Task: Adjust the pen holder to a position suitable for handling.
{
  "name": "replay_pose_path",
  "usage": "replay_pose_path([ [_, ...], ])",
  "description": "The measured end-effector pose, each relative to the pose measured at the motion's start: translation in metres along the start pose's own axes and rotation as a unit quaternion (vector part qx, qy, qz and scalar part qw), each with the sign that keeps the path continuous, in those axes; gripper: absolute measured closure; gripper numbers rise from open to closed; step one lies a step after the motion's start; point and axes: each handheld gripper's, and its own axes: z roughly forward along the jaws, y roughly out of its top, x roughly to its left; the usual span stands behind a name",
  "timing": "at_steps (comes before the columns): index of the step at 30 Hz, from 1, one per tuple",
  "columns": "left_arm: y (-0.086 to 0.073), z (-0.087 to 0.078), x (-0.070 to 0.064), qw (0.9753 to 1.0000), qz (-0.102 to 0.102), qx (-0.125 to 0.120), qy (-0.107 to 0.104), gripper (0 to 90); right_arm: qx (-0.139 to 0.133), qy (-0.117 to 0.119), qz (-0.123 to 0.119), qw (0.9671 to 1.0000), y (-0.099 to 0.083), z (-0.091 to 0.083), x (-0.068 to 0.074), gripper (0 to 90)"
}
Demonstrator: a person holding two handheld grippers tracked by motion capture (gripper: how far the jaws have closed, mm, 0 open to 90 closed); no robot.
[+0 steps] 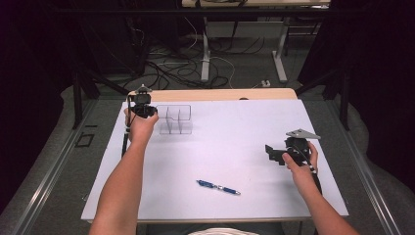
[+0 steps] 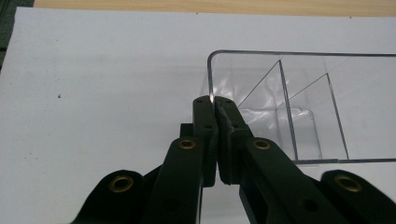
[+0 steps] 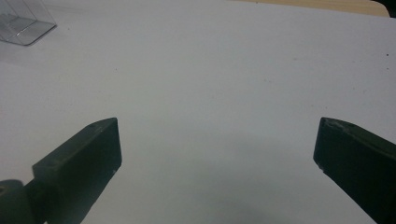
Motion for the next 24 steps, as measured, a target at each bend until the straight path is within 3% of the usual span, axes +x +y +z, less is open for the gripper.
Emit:
replay_pose_path([
  [11, -0.004, -0.004, -0.017, 1.0000, 0.004, 0.006, -0.002, 88.2, 0.001, 0.002, -0.001, 1.0000, 0.000, 0.000, 0.001, 0.8],
  [24, -0.011, -0.007, -0.047, 0.9997, 0.013, 0.015, -0.012, 88.1, -0.001, 0.001, -0.002, 1.0000, 0.000, 0.000, 0.001, 0.8],
])
